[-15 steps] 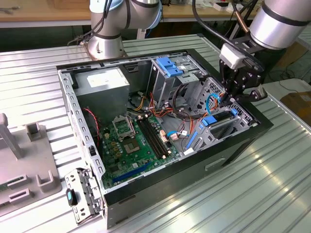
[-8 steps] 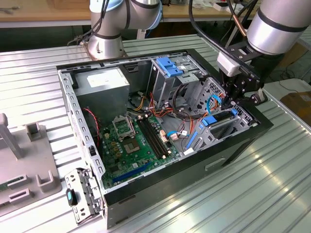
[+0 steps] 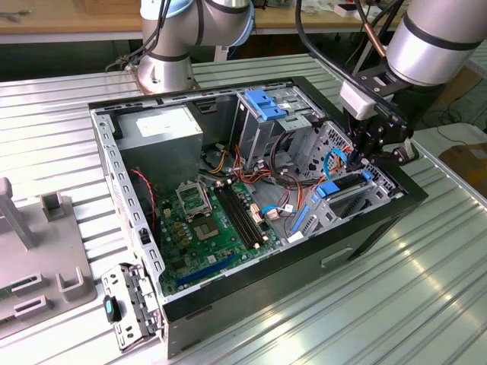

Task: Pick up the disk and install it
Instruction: 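Insert the first disk wire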

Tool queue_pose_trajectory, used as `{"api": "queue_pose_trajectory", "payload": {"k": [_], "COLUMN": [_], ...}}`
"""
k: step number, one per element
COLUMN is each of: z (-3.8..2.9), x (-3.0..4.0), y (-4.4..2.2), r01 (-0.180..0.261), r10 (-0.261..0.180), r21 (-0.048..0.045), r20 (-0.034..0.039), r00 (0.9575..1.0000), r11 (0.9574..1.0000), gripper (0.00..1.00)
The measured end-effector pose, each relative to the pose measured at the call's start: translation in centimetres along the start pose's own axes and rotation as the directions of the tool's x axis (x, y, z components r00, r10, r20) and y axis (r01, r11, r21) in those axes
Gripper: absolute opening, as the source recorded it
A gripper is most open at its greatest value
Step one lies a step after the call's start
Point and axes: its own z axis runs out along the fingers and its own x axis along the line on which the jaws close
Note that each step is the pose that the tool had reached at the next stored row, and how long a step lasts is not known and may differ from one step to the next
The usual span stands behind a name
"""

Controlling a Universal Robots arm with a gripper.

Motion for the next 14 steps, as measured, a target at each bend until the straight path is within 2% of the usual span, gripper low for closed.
{"api": "queue_pose_trajectory", "payload": {"k": [4, 9, 12, 13, 14], "z": [-0.03, -0.06, 0.1, 0.15, 0.23], "x": [0.03, 0.05, 0.28, 0.43, 0.52], "y": [0.62, 0.72, 1.35, 1.95, 2.16], "r01": [0.0, 0.0, 0.001, 0.002, 0.002], "r10": [0.0, 0.0, -0.002, -0.002, -0.003], "r21": [0.0218, 0.0231, 0.0467, 0.0669, 0.0787], "r20": [0.0058, 0.0064, 0.0078, 0.0082, 0.0085], "r00": [1.0, 1.0, 1.0, 1.0, 1.0], "r11": [0.9998, 0.9997, 0.9989, 0.9978, 0.9969], "gripper": [0.16, 0.16, 0.16, 0.16, 0.16]}}
